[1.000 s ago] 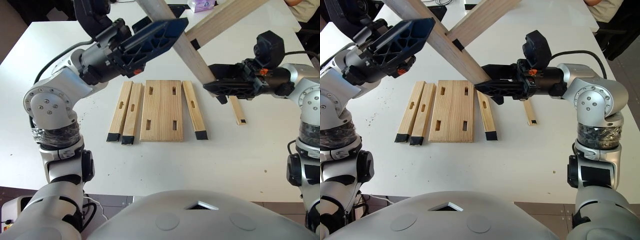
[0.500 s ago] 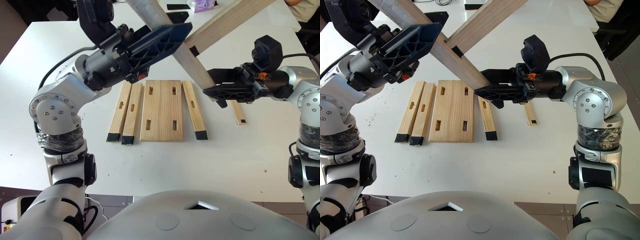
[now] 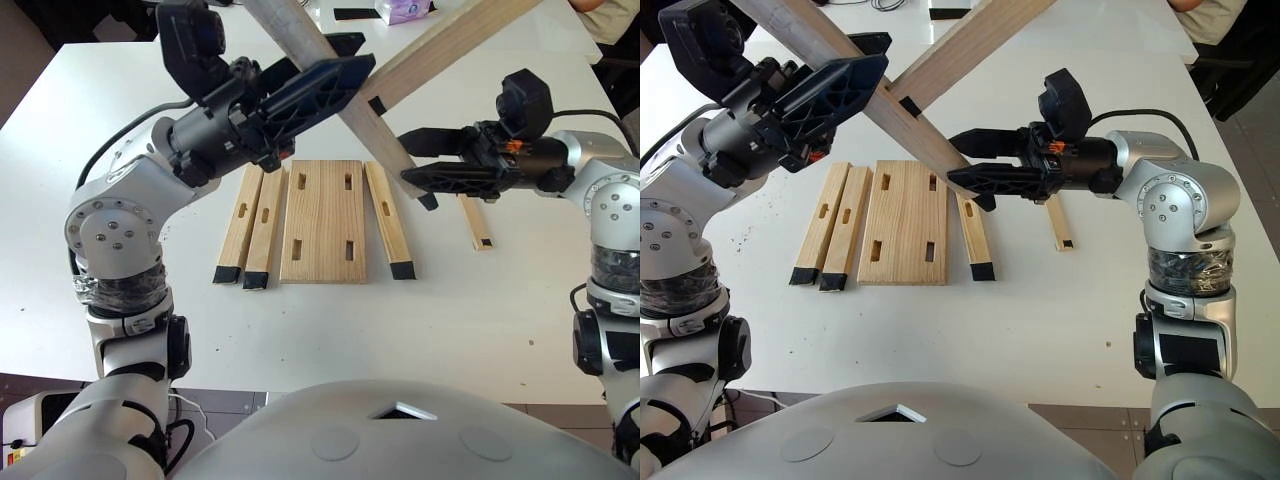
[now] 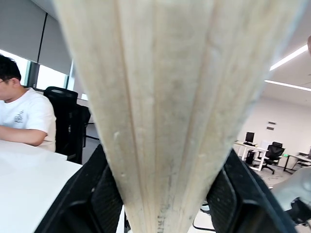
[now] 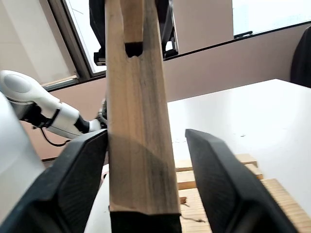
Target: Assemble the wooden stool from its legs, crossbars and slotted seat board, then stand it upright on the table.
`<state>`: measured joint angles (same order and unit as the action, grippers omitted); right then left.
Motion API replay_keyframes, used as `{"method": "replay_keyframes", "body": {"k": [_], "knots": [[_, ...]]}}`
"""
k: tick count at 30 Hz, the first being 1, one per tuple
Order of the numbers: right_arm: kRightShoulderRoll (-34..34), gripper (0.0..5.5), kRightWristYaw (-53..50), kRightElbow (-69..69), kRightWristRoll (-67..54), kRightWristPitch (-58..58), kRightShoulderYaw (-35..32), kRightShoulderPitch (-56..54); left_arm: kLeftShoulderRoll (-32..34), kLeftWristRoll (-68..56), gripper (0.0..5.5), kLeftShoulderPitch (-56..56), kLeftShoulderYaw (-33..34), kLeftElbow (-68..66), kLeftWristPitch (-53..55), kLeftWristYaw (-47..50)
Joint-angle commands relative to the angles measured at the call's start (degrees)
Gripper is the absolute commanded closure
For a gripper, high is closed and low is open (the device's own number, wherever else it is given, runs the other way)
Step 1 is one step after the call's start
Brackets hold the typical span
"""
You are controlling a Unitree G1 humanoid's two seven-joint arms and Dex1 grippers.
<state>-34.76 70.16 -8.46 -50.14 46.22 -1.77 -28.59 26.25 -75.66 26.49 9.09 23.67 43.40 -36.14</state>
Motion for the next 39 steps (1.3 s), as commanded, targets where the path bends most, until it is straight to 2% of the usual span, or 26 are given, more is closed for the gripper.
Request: {"method": "replay_keyframes", "body": {"k": [1, 5, 10, 14, 21, 27, 39], "knots": [[-0.85, 1.99, -2.61, 1.86, 6.55, -4.72, 1.27, 1.7, 1.21, 2.77, 3.39, 0.34, -0.29, -1.03, -0.92, -3.74], [-3.14, 1.99, -2.76, 4.08, 12.39, -11.66, -0.18, 5.45, 5.8, 10.16, 3.39, -0.7, -0.08, -3.67, -2.97, -10.29], [-3.91, 1.99, -8.27, 4.38, 14.73, -16.17, -7.73, 14.13, 16.58, 16.29, 3.46, -3.9, 3.34, -8.3, -3.69, -22.86], [-2.84, 1.99, -12.94, 4.0, 16.26, -18.65, -10.78, 18.42, 21.49, 20.36, 3.46, -6.1, 3.74, -11.03, -5.35, -30.15], [-2.81, 1.99, -14.93, 6.42, 18.18, -20.94, -9.98, 17.92, 20.05, 27.57, 3.46, -11.18, 0.6, -12.85, -10.72, -34.77], [-3.39, 1.99, -14.16, 9.94, 19.44, -21.63, -9.19, 14.18, 17.74, 31.07, 3.46, -14.78, -0.88, -12.1, -13.96, -34.25], [-2.7, 1.99, -13.24, 11.13, 20.11, -21.87, -7.2, 12.33, 16.08, 33.45, 3.46, -15.24, -3.04, -13.06, -15.9, -35.41]]}}
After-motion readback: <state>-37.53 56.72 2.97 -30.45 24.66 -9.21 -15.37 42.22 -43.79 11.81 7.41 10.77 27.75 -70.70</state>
